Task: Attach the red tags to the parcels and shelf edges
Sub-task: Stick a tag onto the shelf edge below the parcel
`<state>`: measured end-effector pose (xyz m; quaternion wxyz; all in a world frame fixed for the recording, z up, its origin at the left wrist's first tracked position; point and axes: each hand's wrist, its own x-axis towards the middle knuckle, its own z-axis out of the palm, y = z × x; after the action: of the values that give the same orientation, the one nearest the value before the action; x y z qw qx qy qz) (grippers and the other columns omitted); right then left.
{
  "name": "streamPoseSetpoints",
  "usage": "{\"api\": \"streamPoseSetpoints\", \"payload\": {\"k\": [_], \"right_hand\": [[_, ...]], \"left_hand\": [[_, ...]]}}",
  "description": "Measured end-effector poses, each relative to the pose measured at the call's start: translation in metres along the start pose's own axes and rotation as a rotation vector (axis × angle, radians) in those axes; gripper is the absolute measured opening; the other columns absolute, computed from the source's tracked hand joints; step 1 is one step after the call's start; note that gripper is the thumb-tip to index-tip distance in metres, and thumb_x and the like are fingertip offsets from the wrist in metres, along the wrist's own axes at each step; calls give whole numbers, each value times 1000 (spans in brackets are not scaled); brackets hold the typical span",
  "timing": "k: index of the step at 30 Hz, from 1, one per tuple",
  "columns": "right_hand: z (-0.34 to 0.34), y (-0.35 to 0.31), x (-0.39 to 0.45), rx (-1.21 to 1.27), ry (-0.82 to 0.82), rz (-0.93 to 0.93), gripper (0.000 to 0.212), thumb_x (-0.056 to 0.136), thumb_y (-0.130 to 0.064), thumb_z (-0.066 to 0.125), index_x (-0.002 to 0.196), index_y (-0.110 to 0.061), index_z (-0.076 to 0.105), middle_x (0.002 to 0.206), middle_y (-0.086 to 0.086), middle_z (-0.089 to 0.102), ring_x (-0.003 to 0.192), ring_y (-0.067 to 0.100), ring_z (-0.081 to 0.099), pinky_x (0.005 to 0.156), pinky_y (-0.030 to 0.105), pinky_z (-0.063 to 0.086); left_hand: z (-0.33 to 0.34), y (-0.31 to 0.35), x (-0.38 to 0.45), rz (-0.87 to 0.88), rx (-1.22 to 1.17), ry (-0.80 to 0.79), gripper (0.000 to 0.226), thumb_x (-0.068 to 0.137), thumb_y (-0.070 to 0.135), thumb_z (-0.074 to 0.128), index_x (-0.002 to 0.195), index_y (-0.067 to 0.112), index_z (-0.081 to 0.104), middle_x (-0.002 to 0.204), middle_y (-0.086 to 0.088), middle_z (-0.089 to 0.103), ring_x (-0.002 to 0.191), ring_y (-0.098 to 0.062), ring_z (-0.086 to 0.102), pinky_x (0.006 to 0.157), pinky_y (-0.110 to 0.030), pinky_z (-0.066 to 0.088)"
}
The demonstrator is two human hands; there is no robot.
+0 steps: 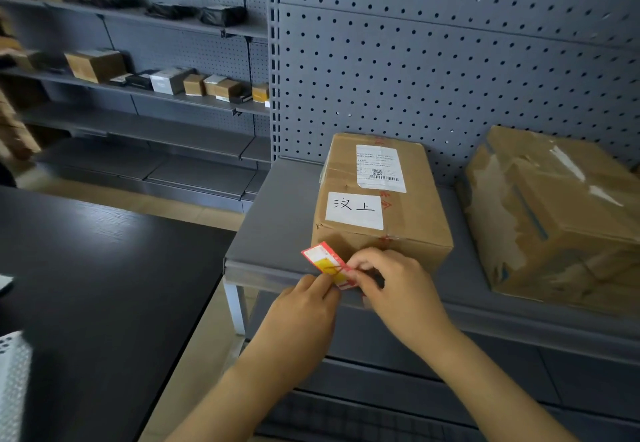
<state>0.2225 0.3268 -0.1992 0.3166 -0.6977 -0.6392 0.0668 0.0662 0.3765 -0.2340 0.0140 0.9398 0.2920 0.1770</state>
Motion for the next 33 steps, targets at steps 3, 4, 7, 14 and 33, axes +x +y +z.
{"api": "streamPoseSetpoints", "payload": {"k": [3, 4, 7, 14, 33], "right_hand": [[4, -1, -2, -139, -1, -48, 3, 85, -24, 65, 87, -26, 64, 81, -9, 65, 81, 10, 58, 62, 32, 52], [5, -1, -3, -176, 10, -66, 3, 85, -21, 66, 85, -25, 64, 80, -9, 65, 81, 12, 58, 62, 33, 53], [6, 1, -5, -244, 25, -67, 6, 82, -16, 68, 82, -22, 66, 79, -8, 67, 81, 15, 59, 60, 34, 54], [3, 1, -10, -250, 57, -2, 8, 78, -20, 74, 82, -22, 67, 78, -9, 68, 78, 13, 61, 57, 29, 53], [-50, -6, -39, -343, 144, 54, 15, 75, -12, 73, 85, -22, 69, 80, -7, 69, 78, 16, 63, 61, 31, 56]], "left_hand": [[-2, 0, 1, 8, -5, -1, 35, 53, 17, 85, 84, 18, 69, 83, 2, 67, 65, -14, 64, 47, -23, 51], [-2, 0, 2, 11, -4, -2, 35, 53, 16, 86, 83, 17, 68, 82, 1, 66, 65, -15, 64, 46, -23, 51], [-1, -2, 2, 14, 10, -12, 32, 55, 17, 84, 82, 17, 67, 82, 0, 66, 66, -16, 64, 45, -23, 51], [2, -2, 6, 3, 38, -41, 32, 57, 20, 83, 85, 19, 68, 88, 2, 66, 67, -14, 63, 48, -22, 51], [-46, 35, 37, 85, 115, 89, 31, 44, 25, 90, 61, 23, 65, 56, 6, 63, 42, -13, 58, 36, -22, 42]]}}
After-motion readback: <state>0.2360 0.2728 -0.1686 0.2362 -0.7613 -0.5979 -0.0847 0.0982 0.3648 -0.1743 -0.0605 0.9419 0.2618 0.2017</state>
